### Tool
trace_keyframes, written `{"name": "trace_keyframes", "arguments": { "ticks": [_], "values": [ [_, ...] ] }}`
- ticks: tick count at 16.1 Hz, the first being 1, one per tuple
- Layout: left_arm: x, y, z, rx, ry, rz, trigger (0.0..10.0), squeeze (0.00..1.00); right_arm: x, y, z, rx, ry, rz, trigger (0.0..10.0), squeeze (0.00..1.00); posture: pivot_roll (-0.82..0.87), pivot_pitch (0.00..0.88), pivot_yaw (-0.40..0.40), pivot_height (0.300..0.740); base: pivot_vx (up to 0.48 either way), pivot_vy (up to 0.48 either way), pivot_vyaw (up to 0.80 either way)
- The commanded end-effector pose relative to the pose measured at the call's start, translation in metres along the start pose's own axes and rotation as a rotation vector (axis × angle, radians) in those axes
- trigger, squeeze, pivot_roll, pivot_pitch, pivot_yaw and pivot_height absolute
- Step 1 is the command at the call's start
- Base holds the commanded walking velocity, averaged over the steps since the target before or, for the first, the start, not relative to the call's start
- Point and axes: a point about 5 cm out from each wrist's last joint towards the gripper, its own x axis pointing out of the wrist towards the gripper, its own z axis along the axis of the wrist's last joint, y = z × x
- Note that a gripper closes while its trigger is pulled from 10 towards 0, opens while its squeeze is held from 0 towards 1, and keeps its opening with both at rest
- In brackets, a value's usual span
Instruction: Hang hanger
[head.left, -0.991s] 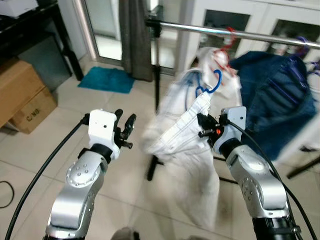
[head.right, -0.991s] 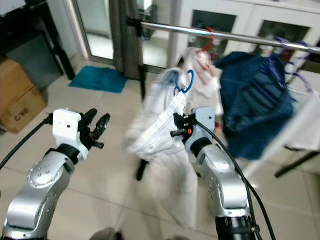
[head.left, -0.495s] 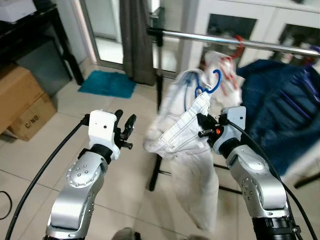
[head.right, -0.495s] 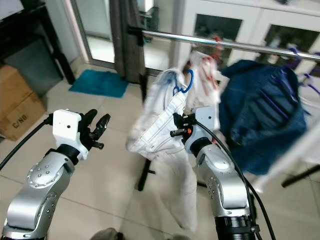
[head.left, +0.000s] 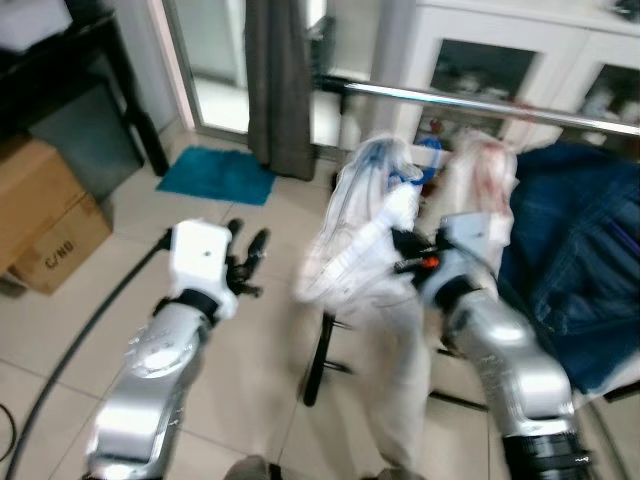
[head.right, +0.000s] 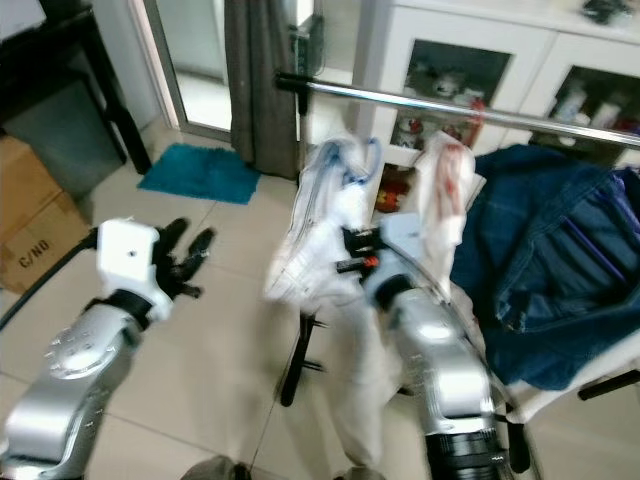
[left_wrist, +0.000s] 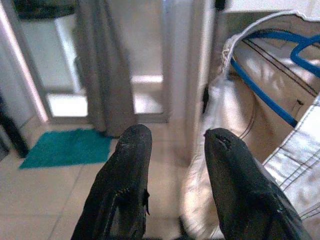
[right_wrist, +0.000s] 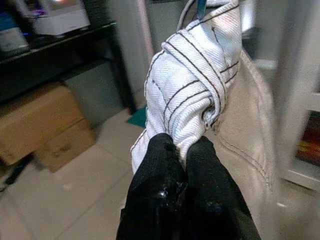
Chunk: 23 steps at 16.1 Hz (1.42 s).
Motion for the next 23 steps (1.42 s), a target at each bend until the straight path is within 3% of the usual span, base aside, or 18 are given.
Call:
{"name": "trace_keyframes", "arguments": {
  "ticks": [1, 6, 18, 21, 23],
  "values": [
    [0.001, -0.004, 0.002, 0.003, -0.006, -0.016, 10.0, 0.0, -0.003, -0.005, 0.018, -0.043, -0.076, -0.012, 10.0, 0.0, -0.06, 0.099, -0.005, 0.74, 0.371, 0.0, 0.0],
    [0.001, -0.005, 0.002, 0.005, -0.004, -0.02, 10.0, 0.0, -0.001, -0.009, 0.022, -0.076, -0.096, -0.048, 10.0, 0.0, -0.06, 0.1, -0.012, 0.74, 0.367, 0.0, -0.29],
    [0.003, -0.004, 0.005, 0.031, -0.004, -0.054, 10.0, 0.0, 0.006, -0.017, 0.032, -0.124, -0.137, -0.129, 10.0, 0.0, -0.06, 0.088, -0.014, 0.74, 0.0, 0.0, 0.0],
    [0.0, -0.01, 0.003, 0.06, 0.015, -0.126, 10.0, 0.0, 0.014, -0.02, 0.046, -0.159, -0.159, -0.122, 10.0, 0.0, -0.07, 0.084, -0.015, 0.74, 0.0, 0.0, 0.0],
    [0.001, -0.009, 0.007, 0.055, -0.007, -0.119, 10.0, 0.0, 0.023, -0.021, 0.052, -0.171, -0.163, -0.113, 10.0, 0.0, -0.06, 0.084, -0.008, 0.74, 0.0, 0.0, 0.0]
  ]
}}
